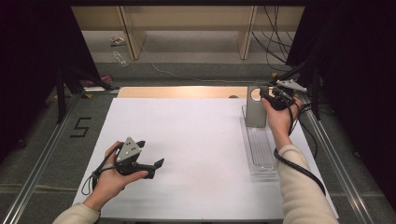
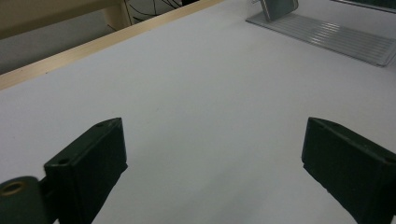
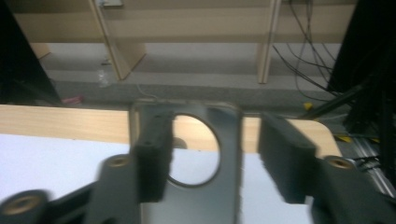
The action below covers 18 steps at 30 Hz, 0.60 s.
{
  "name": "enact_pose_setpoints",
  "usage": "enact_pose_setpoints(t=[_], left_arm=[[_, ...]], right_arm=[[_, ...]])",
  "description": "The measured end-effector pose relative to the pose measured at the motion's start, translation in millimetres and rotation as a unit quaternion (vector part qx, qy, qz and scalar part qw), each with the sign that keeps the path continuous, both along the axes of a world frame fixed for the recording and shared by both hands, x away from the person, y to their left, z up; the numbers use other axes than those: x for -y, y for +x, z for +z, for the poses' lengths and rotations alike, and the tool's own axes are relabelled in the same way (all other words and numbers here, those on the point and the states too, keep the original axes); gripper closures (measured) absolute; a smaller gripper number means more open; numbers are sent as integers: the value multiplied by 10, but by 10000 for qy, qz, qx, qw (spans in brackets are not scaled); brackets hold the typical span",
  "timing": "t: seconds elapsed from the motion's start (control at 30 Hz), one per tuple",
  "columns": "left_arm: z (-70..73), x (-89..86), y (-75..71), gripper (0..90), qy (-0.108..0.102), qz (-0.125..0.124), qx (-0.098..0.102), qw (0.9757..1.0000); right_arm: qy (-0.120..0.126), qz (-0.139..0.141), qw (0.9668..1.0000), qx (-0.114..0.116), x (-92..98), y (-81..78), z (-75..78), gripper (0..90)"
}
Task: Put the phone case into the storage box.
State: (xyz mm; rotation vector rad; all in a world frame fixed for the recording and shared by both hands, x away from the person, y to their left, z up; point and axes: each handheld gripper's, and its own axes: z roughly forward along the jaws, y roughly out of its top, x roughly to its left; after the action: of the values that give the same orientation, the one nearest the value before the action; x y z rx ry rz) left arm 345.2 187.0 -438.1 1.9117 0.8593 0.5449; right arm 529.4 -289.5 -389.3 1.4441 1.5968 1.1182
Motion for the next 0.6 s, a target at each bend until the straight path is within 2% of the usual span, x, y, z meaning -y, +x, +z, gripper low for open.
enact_pose_setpoints(t=[0.13, 0.23, 0.3, 0.47, 0.6], left_arm=[[-3, 4, 0, 63, -2, 0, -7, 10000], [-5, 7, 1, 63, -4, 4, -10, 10000], [-3, 8, -1, 63, 5, 4, -6, 10000], [-4, 3, 1, 63, -2, 4, -10, 10000], [-3, 2, 1, 63, -3, 5, -5, 10000]], right_arm=[[58, -162, 9998, -128, 63, -65, 0, 763], [14, -113, 9990, -423, 79, -75, -23, 864], [33, -76, 9983, -583, 83, -72, -51, 890], [10, -40, 9968, -795, 70, -49, -119, 900], [-5, -76, 9963, -856, 77, -16, -155, 900]])
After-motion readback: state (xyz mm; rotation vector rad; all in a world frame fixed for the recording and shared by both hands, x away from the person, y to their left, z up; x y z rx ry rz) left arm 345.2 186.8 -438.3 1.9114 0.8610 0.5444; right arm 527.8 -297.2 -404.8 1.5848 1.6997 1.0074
